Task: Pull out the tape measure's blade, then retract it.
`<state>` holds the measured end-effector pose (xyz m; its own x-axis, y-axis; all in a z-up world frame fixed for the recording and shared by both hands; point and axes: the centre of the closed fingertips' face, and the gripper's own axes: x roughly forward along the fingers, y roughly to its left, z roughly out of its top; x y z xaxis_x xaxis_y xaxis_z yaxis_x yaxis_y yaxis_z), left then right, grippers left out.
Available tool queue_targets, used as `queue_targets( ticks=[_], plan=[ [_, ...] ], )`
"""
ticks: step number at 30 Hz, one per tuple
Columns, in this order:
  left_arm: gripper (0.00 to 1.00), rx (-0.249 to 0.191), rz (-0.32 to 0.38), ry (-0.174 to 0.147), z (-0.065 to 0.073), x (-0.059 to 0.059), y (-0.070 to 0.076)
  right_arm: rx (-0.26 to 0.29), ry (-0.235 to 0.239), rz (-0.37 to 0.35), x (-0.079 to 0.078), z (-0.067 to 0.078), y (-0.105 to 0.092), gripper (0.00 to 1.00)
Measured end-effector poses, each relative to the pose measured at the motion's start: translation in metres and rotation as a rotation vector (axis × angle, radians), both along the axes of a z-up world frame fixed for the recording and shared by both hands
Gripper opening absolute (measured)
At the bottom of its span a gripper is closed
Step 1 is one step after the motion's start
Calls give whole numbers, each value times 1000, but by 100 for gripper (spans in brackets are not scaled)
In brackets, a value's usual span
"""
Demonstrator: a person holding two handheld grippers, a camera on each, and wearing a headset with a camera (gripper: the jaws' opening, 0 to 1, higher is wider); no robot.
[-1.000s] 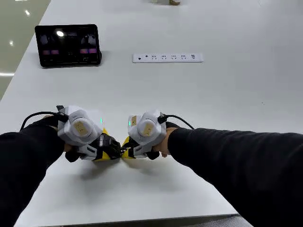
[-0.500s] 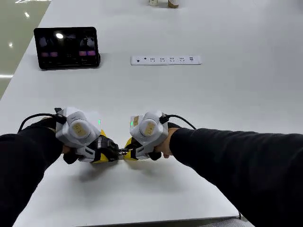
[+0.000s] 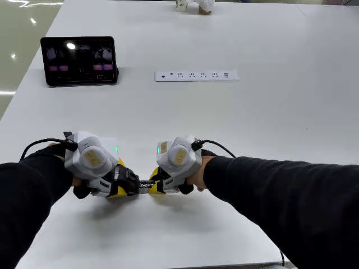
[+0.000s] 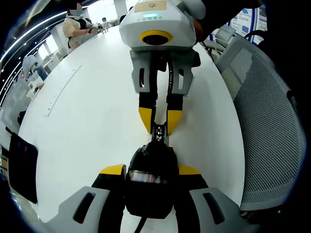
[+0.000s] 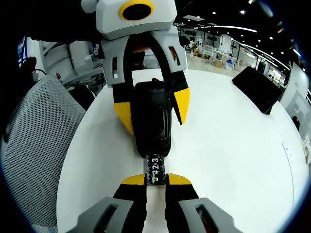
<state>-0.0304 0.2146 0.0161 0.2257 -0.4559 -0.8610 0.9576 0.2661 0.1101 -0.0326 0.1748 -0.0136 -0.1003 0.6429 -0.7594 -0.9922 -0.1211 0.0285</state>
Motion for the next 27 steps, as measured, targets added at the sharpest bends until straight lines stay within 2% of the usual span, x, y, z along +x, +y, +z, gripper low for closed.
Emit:
queue_targets(
  ticks=[27],
  plan=[
    [33, 2, -1, 1, 0, 1, 1, -19, 5, -16, 4, -2, -18, 10]
  ],
)
